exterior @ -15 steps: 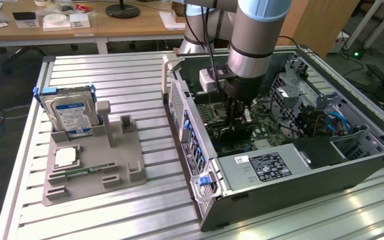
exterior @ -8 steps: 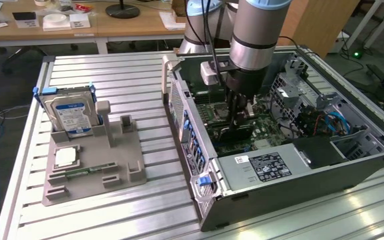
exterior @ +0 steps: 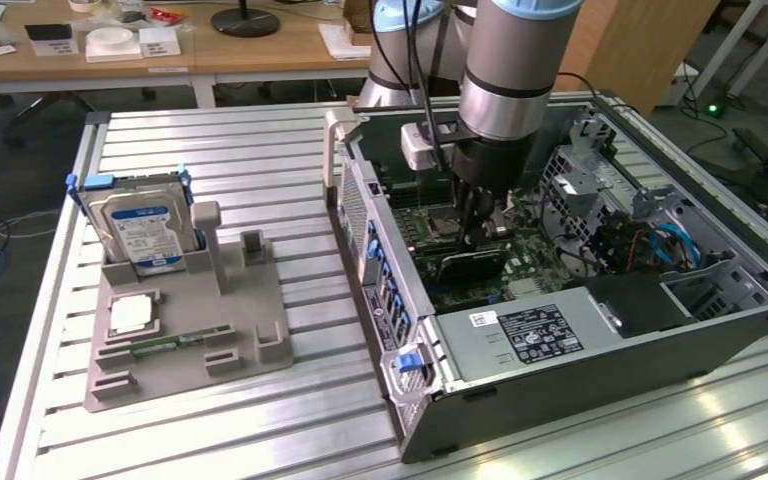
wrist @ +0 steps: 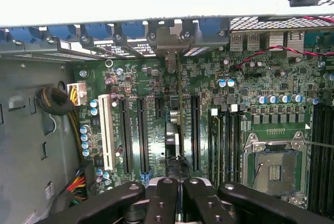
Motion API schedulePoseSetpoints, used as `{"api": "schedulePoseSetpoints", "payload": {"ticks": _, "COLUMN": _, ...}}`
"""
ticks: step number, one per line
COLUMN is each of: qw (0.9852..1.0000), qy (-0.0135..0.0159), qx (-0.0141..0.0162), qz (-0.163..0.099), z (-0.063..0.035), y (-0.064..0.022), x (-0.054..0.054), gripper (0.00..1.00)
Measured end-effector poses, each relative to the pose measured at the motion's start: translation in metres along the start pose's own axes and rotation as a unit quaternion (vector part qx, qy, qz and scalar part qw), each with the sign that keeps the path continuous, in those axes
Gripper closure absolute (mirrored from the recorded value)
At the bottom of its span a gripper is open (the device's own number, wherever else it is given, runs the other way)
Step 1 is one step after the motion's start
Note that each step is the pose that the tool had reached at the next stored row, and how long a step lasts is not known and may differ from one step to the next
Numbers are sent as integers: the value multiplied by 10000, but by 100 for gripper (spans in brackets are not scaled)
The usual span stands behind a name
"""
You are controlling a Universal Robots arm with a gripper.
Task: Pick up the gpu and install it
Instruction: 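Insert the gpu into the slot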
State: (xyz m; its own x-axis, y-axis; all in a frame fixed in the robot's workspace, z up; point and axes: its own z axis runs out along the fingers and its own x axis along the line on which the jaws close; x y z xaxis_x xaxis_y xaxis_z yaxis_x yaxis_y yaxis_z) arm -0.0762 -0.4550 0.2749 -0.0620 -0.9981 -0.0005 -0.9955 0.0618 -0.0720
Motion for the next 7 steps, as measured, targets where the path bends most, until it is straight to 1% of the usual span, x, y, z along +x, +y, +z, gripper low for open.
{"api": "schedulePoseSetpoints", "payload": {"ticks": 7, "qw": 10000, "qy": 0, "qx": 0, "qz": 0, "z": 0, "y": 0, "x": 0, "gripper": 89}}
